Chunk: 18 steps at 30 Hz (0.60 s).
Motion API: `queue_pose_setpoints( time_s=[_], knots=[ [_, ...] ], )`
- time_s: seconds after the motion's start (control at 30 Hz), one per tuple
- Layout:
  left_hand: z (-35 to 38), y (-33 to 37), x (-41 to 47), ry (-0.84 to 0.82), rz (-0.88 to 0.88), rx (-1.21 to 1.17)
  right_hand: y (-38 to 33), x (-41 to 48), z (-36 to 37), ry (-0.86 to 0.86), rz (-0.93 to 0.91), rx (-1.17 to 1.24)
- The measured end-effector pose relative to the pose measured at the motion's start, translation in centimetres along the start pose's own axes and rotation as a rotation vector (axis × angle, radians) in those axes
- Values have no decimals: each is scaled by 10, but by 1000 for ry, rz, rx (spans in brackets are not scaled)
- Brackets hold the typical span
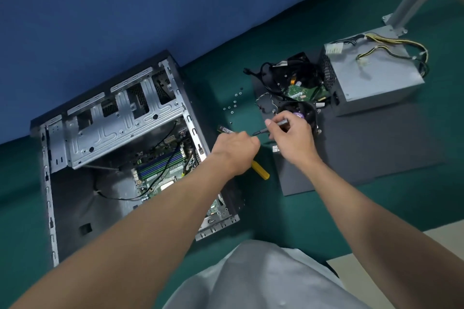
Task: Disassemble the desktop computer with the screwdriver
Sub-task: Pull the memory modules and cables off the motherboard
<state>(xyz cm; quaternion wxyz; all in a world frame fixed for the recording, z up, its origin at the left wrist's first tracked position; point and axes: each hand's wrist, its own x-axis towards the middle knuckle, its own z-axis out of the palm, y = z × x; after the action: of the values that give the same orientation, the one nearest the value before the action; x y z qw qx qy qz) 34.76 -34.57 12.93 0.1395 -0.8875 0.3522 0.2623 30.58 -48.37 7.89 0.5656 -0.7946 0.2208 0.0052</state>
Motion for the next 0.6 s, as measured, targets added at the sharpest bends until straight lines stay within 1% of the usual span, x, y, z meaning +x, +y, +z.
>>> queue_pose_setpoints(
  time_s=[0.13,0.23,0.3,0.37,0.43,0.53,0.6],
  knots=[
    [2,-4,6,-23,-25,-40,-1,-2,-12,-5,101,247],
    [0,-6,6,43,-75,-42,-4,-7,-18,17,211,442],
    [-4,-9,5,81,-95,1,-8,-12,-24,-5,265,480],
    [-6,-15,0,98,-105,82,-9,-17,-31,-1,277,484],
    [-7,-24,-5,87,-125,164,-13,-21,-34,30,275,517],
    [-6,-31,-11,25,-194,219,-22,-19,-25,28,291,607],
    [-6,-29,-13,12,-208,216,-29,-13,-16,7,305,532]
  ],
)
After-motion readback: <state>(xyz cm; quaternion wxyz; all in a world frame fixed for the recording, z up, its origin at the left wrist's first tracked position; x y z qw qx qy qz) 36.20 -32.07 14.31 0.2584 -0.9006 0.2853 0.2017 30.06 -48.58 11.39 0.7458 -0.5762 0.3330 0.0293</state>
